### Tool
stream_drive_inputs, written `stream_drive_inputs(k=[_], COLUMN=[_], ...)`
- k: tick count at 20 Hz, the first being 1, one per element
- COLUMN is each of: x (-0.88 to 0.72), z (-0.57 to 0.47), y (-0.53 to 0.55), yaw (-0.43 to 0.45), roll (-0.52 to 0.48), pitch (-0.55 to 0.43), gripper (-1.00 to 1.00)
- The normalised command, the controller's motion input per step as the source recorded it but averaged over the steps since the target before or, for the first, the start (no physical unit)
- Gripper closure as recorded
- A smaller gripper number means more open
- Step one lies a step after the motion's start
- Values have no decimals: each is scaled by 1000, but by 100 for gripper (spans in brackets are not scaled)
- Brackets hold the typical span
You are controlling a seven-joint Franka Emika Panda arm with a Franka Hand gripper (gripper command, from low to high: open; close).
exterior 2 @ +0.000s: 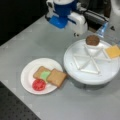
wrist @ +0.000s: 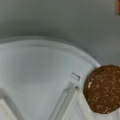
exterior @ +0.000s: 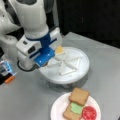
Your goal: Ingredient selection for cheeseburger or sandwich
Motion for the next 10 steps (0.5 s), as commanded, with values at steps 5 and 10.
stream_drive_inputs(k=[5,10], x=[-378,-486], z=[-161,-112], y=[-99,-68], yaw=[-34,21], roll=[-143,-149], pitch=[-132,-123], gripper=[-100,-100])
